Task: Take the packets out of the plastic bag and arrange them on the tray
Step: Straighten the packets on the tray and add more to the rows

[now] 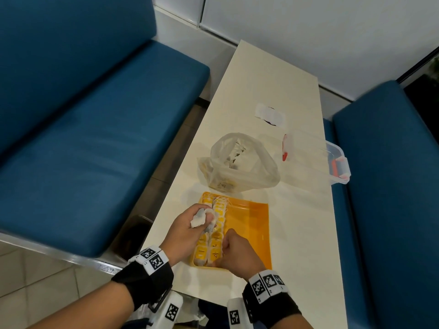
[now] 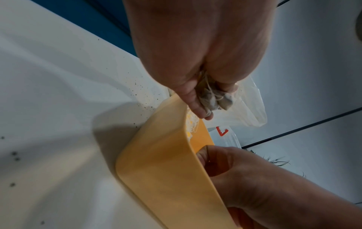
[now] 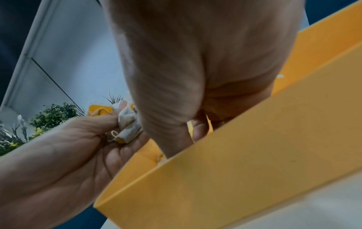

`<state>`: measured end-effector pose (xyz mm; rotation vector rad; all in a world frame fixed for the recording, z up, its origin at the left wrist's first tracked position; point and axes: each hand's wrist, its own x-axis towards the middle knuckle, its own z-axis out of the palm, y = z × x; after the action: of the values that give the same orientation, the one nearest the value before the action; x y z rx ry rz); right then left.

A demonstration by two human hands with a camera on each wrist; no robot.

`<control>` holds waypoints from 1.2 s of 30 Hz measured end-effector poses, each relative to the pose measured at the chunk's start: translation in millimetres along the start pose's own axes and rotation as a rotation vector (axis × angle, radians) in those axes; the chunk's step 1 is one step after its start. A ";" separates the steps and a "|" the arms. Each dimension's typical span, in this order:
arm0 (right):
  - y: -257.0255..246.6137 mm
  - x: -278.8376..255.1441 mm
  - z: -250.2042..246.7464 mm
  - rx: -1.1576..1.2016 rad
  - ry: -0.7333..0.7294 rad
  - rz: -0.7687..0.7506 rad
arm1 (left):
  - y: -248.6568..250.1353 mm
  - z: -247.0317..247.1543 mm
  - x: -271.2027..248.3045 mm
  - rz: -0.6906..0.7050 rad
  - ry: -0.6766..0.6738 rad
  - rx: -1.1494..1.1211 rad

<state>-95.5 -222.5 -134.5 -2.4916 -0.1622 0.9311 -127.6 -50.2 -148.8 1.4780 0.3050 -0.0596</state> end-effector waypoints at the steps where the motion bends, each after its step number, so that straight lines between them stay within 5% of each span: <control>1: -1.6 0.2 -0.2 -0.020 -0.001 -0.004 | 0.0 0.1 0.2 0.000 0.003 0.003; 11: 3.5 0.6 5.4 0.002 0.090 0.095 | 3.5 0.8 -0.2 0.001 0.000 0.018; 36: -6.3 0.8 13.9 -0.073 0.151 0.004 | 6.1 0.5 -0.2 0.001 -0.004 0.035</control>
<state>-103.6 -211.3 -141.2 -2.6185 -0.1436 0.7473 -126.4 -50.2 -142.8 1.5129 0.3008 -0.0676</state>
